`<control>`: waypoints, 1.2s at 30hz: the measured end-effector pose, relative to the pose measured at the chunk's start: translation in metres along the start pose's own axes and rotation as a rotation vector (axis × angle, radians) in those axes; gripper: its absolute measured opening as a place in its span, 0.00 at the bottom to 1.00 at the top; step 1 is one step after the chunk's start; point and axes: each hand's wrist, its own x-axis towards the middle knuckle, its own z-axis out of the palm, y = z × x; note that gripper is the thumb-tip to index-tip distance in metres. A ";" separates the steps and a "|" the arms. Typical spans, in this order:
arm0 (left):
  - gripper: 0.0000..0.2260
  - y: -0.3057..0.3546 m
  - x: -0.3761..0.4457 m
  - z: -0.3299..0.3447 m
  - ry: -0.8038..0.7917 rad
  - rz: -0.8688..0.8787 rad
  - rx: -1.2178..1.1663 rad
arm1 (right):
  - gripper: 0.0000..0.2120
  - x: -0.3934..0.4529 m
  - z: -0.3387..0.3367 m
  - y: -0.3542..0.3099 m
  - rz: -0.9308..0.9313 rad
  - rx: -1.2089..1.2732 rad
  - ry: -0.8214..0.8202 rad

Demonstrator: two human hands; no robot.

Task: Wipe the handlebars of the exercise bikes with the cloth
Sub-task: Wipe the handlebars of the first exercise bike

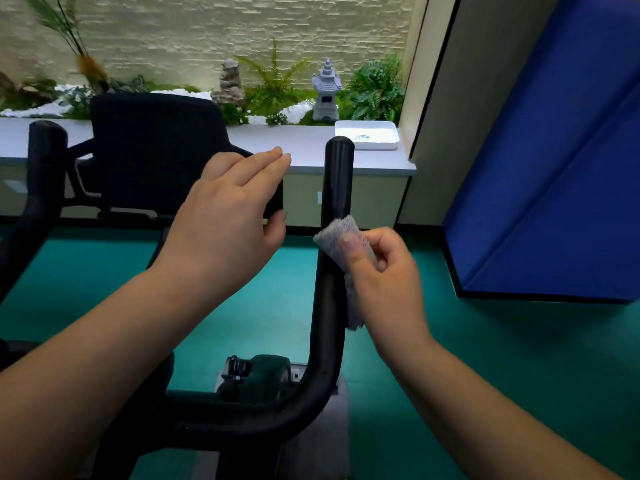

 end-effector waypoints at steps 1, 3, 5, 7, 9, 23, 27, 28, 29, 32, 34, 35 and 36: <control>0.26 0.001 0.000 -0.001 -0.003 -0.008 0.004 | 0.08 -0.006 -0.001 0.004 -0.006 -0.036 -0.018; 0.26 0.003 0.000 -0.001 -0.006 -0.016 0.021 | 0.06 -0.014 -0.006 0.009 0.005 -0.020 -0.040; 0.26 0.005 0.000 -0.001 -0.014 -0.027 0.034 | 0.05 -0.014 -0.012 0.008 0.045 0.052 -0.079; 0.26 0.006 0.000 -0.001 -0.020 -0.039 0.039 | 0.09 -0.011 -0.017 0.005 0.089 0.079 -0.122; 0.26 0.007 -0.001 -0.003 -0.018 -0.047 0.041 | 0.16 -0.006 -0.018 0.002 0.140 0.085 -0.160; 0.26 0.003 0.000 -0.005 -0.030 -0.011 0.026 | 0.04 0.009 -0.009 0.014 0.143 0.266 0.143; 0.26 0.003 0.000 -0.008 -0.036 -0.017 0.023 | 0.05 0.000 0.002 0.024 0.152 0.261 0.165; 0.26 0.003 0.000 -0.008 -0.038 -0.020 0.022 | 0.06 -0.013 0.004 0.028 0.140 0.247 0.158; 0.25 0.003 -0.001 -0.008 -0.038 -0.022 0.020 | 0.06 -0.024 0.005 0.030 0.131 0.245 0.149; 0.25 0.003 -0.001 -0.006 -0.038 -0.021 0.018 | 0.03 -0.023 0.007 0.027 0.155 0.301 0.140; 0.25 0.003 0.000 -0.006 -0.040 -0.023 0.020 | 0.05 0.001 0.012 0.023 0.232 0.375 0.169; 0.25 0.004 0.001 -0.007 -0.040 -0.027 0.020 | 0.05 0.011 0.015 0.020 0.286 0.425 0.164; 0.25 0.004 0.001 -0.007 -0.041 -0.030 0.020 | 0.06 0.016 0.017 0.017 0.337 0.477 0.149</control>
